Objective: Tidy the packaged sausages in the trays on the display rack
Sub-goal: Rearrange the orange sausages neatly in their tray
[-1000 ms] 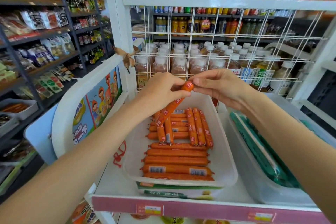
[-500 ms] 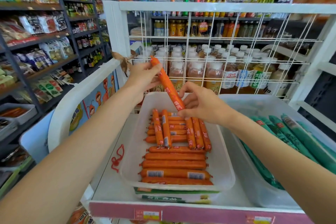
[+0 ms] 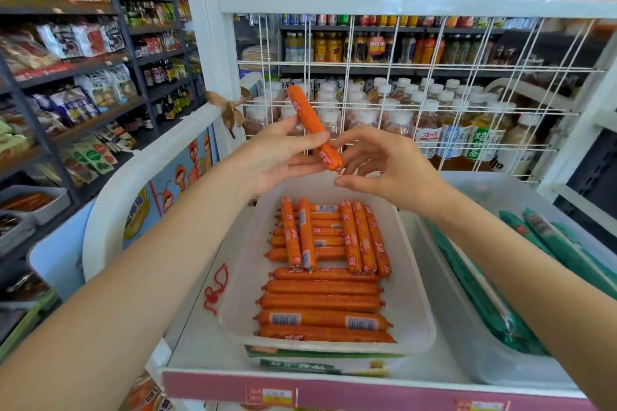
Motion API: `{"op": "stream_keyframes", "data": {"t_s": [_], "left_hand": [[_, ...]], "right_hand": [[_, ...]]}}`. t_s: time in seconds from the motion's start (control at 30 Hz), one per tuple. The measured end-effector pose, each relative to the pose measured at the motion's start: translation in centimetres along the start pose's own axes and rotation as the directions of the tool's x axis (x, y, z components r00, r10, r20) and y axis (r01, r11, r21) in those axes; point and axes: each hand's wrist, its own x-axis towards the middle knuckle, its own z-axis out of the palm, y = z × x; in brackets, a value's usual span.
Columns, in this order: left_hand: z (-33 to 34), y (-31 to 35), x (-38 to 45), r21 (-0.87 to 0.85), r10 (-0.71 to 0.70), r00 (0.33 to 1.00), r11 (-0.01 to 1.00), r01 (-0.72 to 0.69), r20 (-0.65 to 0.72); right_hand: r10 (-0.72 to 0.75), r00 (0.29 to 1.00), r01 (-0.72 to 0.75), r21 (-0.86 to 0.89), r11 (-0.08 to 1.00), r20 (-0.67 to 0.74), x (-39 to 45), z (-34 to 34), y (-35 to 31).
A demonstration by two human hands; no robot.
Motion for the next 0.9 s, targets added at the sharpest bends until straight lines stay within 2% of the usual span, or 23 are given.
{"op": "stream_keyframes", "data": {"t_s": [0.13, 0.33, 0.47, 0.57, 0.63, 0.7, 0.77, 0.83, 0.9], "left_hand": [[0.1, 0.0, 0.1, -0.010, 0.005, 1.000, 1.000, -0.005, 0.008], [0.1, -0.3, 0.1, -0.039, -0.026, 0.999, 0.999, 0.027, 0.026], [-0.1, -0.7, 0.2, 0.002, -0.041, 0.999, 0.999, 0.041, 0.036], [0.2, -1.4, 0.0, 0.237, -0.058, 0.998, 0.970, 0.052, 0.018], [0.7, -2.8, 0.2, 0.405, -0.124, 0.992, 0.908, 0.108, 0.015], [1.4, -4.7, 0.8, 0.501, -0.203, 0.979, 0.851, 0.158, 0.035], [2.4, -6.3, 1.6, 0.540, -0.248, 0.967, 0.822, 0.182, 0.052], [3.4, -7.6, 2.3, 0.609, -0.247, 0.965, 0.779, 0.148, 0.082], [3.8, -8.2, 2.6, 0.740, -0.212, 0.968, 0.671, 0.045, 0.133]], "right_hand": [[-0.034, 0.999, 0.034, 0.011, 0.999, -0.032, -0.1, -0.1, 0.1], [-0.086, 0.996, 0.086, 0.051, 0.995, 0.009, 0.0, -0.6, 0.5], [-0.091, 0.994, 0.087, 0.072, 0.994, 0.052, 0.3, -1.0, 0.8], [-0.009, 1.000, 0.009, -0.020, 1.000, 0.004, 0.5, -1.5, 1.5], [0.042, 0.999, -0.044, -0.178, 0.983, -0.016, 0.5, -1.9, 2.4], [0.097, 0.994, -0.072, -0.399, 0.914, 0.044, 0.3, -2.2, 3.4], [0.161, 0.979, -0.070, -0.533, 0.843, 0.127, -0.2, -2.3, 4.3], [0.217, 0.957, -0.065, -0.584, 0.809, 0.194, -0.7, -2.2, 4.9], [0.272, 0.927, -0.072, -0.590, 0.804, 0.258, -1.2, -2.1, 5.2]]}}
